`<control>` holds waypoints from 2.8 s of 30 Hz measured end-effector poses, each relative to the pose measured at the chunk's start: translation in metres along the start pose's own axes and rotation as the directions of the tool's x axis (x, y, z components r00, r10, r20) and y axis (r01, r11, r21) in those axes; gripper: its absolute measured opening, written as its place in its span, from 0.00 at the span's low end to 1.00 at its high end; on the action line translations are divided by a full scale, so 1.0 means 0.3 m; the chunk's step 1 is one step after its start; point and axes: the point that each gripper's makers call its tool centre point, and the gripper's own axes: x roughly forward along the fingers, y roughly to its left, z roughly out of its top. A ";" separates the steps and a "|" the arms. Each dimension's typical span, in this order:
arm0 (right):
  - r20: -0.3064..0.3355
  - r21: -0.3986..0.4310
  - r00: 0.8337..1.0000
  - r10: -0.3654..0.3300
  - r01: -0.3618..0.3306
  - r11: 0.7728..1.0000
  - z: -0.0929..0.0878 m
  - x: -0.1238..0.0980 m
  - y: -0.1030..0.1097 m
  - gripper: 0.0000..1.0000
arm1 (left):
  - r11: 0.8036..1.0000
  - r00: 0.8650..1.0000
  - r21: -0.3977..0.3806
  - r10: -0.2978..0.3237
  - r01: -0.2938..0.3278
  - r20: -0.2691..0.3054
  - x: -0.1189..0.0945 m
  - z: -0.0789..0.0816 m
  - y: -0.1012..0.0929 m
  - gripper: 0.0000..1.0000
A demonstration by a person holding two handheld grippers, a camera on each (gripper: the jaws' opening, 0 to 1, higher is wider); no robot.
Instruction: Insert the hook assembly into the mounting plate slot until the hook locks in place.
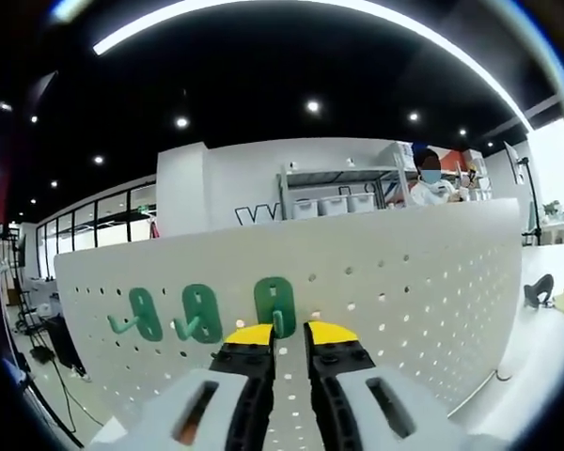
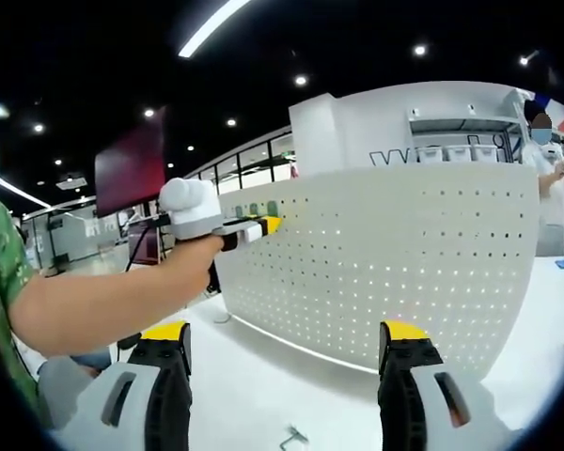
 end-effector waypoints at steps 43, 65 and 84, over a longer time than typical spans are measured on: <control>0.027 -0.008 1.000 0.004 -0.004 1.000 0.027 -0.014 0.039 0.83 | 0.998 0.998 -0.032 -0.050 0.049 -0.036 -0.128 -0.051 -0.016 0.29; 0.033 -0.011 0.999 -0.002 0.002 1.000 0.027 -0.037 0.077 0.83 | 0.993 0.990 -0.021 -0.115 0.114 -0.087 -0.255 -0.135 -0.068 0.27; 0.028 -0.011 1.000 0.001 0.000 1.000 0.007 -0.061 0.100 0.83 | 0.970 0.960 -0.058 -0.244 0.238 -0.138 -0.410 -0.221 -0.133 0.29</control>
